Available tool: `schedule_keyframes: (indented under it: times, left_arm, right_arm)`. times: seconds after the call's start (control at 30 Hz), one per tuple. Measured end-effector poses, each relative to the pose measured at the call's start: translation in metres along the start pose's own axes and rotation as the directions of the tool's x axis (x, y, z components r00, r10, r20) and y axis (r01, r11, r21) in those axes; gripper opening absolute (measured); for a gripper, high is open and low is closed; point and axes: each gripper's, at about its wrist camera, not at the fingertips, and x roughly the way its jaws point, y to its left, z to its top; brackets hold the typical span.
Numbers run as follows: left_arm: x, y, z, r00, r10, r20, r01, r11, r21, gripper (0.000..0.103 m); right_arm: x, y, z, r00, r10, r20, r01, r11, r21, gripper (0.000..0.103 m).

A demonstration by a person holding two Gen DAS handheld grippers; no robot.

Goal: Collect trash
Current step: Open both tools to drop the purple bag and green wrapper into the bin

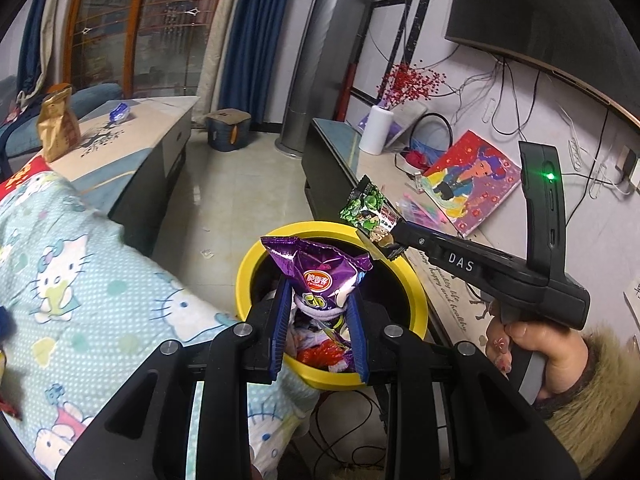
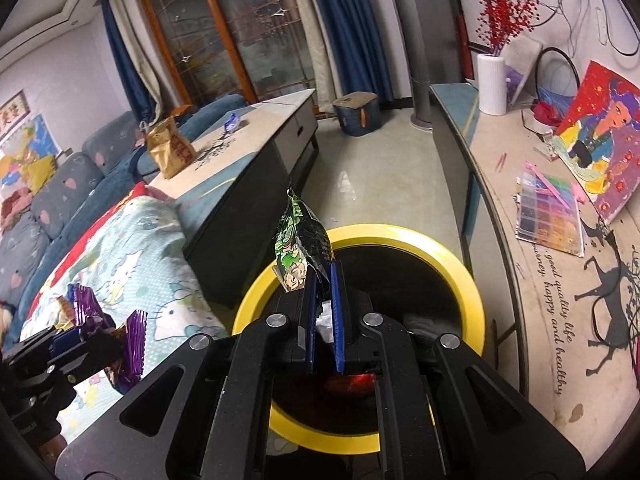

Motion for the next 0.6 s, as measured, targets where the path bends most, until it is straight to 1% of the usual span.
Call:
schedule_keyframes:
  times: [0.43,0.6]
  left_arm:
    - [0.046,-0.007,0.003,0.999,-0.02,-0.036,0.021,0.999,0.031,0.026]
    - [0.067,-0.006,0.001,0.997,-0.028,-0.068,0.03,0.999,0.022,0.026]
  right_arm:
    - [0.012,-0.027,-0.005,0.999,-0.036,-0.033,0.037,0.998,0.048,0.004]
    - [0.016,-0.035,-0.008,0.998,-0.035,-0.051,0.039,0.996,0.08,0.004]
